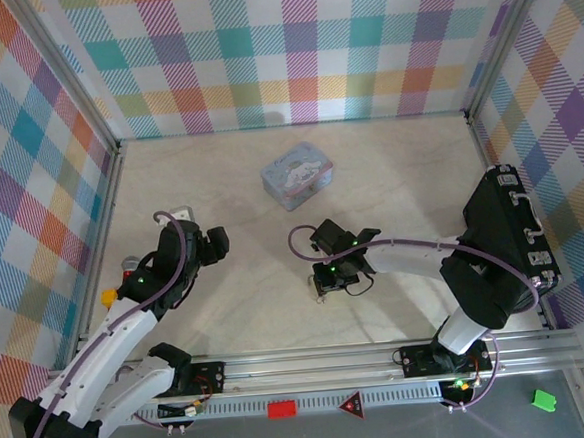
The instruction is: Unlock a padlock with a key
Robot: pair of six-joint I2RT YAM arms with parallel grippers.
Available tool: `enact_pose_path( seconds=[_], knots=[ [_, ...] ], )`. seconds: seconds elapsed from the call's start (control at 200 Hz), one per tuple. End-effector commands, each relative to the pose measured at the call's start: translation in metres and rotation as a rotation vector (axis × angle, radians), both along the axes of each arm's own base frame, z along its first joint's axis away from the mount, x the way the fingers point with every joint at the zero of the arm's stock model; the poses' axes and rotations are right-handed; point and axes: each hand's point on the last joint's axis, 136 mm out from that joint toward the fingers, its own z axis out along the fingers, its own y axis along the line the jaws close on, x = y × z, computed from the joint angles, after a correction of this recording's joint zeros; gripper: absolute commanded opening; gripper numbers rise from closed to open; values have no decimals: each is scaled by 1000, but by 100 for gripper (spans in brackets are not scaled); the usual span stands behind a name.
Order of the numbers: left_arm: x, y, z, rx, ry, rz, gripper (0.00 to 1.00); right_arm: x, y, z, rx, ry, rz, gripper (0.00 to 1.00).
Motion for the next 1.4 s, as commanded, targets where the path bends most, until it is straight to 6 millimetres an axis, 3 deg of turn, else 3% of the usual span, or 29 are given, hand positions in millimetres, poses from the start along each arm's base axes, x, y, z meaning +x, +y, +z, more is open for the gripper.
enact_pose_path(
  seconds=[0.0,0.235,0.33,0.455,0.54,0.77,0.82,0.935,1.01,1.125,1.315,1.395],
  knots=[
    [3,4,4,-12,-47,24,87,1,-19,-9,-103,-6,-34,22],
    [4,11,4,4,-70,56,90,10,-33,9,-155,-89,-39,42],
    [4,15,7,13,-87,76,90,16,-40,21,-183,-140,-36,45],
    [4,27,12,40,-120,130,92,29,-49,47,-204,-253,-38,48],
    [3,37,14,70,-134,178,100,42,-59,72,-221,-369,-47,50],
    [0,71,14,158,-174,367,100,88,-119,146,-346,-804,-285,99],
    [3,73,14,174,-191,382,100,97,-125,155,-344,-884,-312,99],
    [24,56,7,215,-279,281,100,116,-139,154,-297,-940,-368,99],
    [24,62,-4,229,-280,322,100,124,-157,143,-324,-908,-399,99],
    [30,68,-15,306,-287,331,100,140,-203,132,-411,-872,-515,99],
    [58,62,-15,387,-315,269,100,162,-245,110,-453,-873,-617,99],
    [70,62,-22,454,-328,252,100,168,-257,110,-468,-882,-657,99]
  ],
)
